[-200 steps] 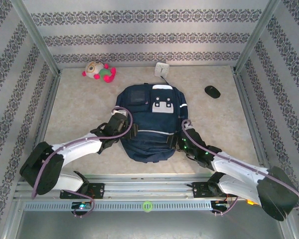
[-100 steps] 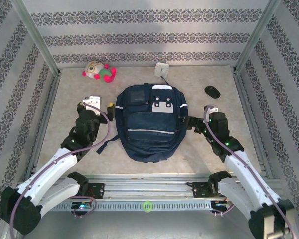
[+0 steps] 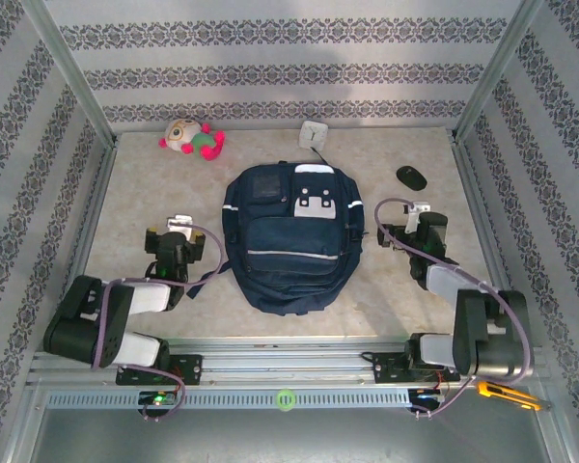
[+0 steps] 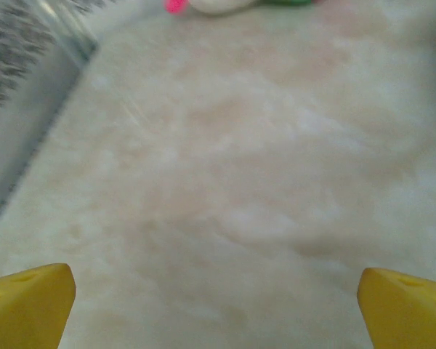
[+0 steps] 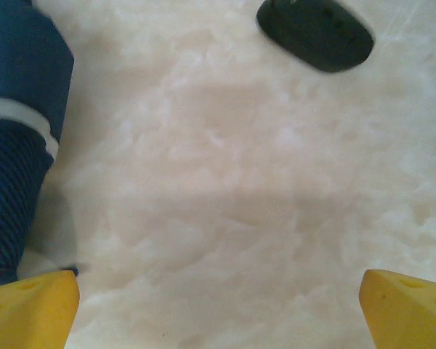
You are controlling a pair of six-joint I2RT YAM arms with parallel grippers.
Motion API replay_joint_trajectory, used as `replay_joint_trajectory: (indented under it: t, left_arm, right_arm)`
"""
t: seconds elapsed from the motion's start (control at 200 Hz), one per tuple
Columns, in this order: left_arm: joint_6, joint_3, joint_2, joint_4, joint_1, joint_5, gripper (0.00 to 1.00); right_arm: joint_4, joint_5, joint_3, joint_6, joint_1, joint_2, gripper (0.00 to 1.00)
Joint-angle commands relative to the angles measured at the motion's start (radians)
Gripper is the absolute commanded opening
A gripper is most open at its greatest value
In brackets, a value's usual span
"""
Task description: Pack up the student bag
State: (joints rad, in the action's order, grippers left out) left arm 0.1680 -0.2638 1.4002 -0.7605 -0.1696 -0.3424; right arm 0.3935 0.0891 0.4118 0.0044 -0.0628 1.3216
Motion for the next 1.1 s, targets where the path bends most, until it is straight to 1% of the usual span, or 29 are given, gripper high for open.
replay_joint_trajectory:
  t: [0.0,0.035,0.065,0.09,0.14,0.17,0.185,0.195,0.225,0.265,0.285,0.34,0.365,0.4,0.48,0.545,0.615,0.675,0.959,1.039,1.094]
  left_arm:
    - [-0.025,-0.058,0.000,-0.128,0.031,0.176,0.99]
    - [-0.053,-0.050,0.017,-0.149,0.032,0.190,0.99]
    - [-0.052,-0.030,0.051,-0.224,0.039,0.228,0.99]
    - [-0.047,-0.012,0.092,-0.293,0.040,0.238,0.99]
    - [-0.076,0.037,0.178,-0.481,0.050,0.175,0.99]
    - [-0.107,0.063,0.239,-0.579,0.071,0.161,0.99]
    - [-0.112,0.069,0.271,-0.654,0.077,0.145,0.99]
    - [-0.116,0.066,0.272,-0.670,0.077,0.134,0.99]
    - [-0.126,0.045,0.224,-0.570,0.079,0.136,0.99]
    - [-0.140,0.003,0.175,-0.407,0.081,0.135,0.99]
    - [-0.141,-0.022,0.178,-0.359,0.081,0.133,0.99]
    - [-0.124,-0.075,0.217,-0.338,0.085,0.137,0.99]
    - [-0.133,-0.073,0.203,-0.317,0.092,0.144,0.99]
    - [-0.152,-0.070,0.183,-0.277,0.093,0.138,0.99]
    - [-0.135,-0.069,0.214,-0.342,0.093,0.129,0.99]
    - [-0.154,-0.086,0.192,-0.262,0.093,0.127,0.99]
    - [-0.141,-0.076,0.209,-0.319,0.093,0.125,0.99]
    - [-0.146,-0.075,0.200,-0.298,0.093,0.129,0.99]
    - [-0.141,-0.072,0.203,-0.313,0.093,0.137,0.99]
    - [-0.149,-0.085,0.201,-0.280,0.096,0.135,0.99]
    - [-0.146,-0.081,0.204,-0.297,0.096,0.131,0.99]
  right_arm:
    - [0.240,0.078,0.014,-0.006,0.001,0.024,0.98]
    - [0.251,0.095,0.022,0.011,-0.001,0.034,0.98]
    - [0.305,0.111,0.015,0.029,0.000,0.050,0.98]
    - [0.375,0.131,-0.002,0.033,0.000,0.072,0.98]
    - [0.464,0.157,-0.025,0.016,0.003,0.141,0.98]
    - [0.524,0.143,-0.038,0.019,0.009,0.197,0.98]
    - [0.597,0.130,-0.049,0.031,0.014,0.220,0.98]
    - [0.636,0.126,-0.056,0.035,0.017,0.233,0.98]
    - [0.650,0.124,-0.062,0.031,0.016,0.222,0.98]
    - [0.568,0.101,-0.060,0.025,0.015,0.185,0.98]
    - [0.554,0.081,-0.054,0.031,0.015,0.183,0.98]
    - [0.566,0.032,-0.038,0.042,0.026,0.212,0.98]
    - [0.570,0.005,-0.042,0.034,0.039,0.211,0.98]
    - [0.548,0.007,-0.035,0.022,0.046,0.205,0.98]
    - [0.546,0.006,-0.034,0.025,0.044,0.205,0.98]
    - [0.545,0.006,-0.034,0.025,0.045,0.205,0.98]
    - [0.545,0.006,-0.034,0.026,0.045,0.204,0.98]
    - [0.545,0.005,-0.034,0.025,0.045,0.206,0.98]
    - [0.545,0.005,-0.034,0.026,0.044,0.205,0.98]
    - [0.545,0.006,-0.034,0.026,0.045,0.205,0.98]
    - [0.545,0.006,-0.034,0.025,0.046,0.205,0.98]
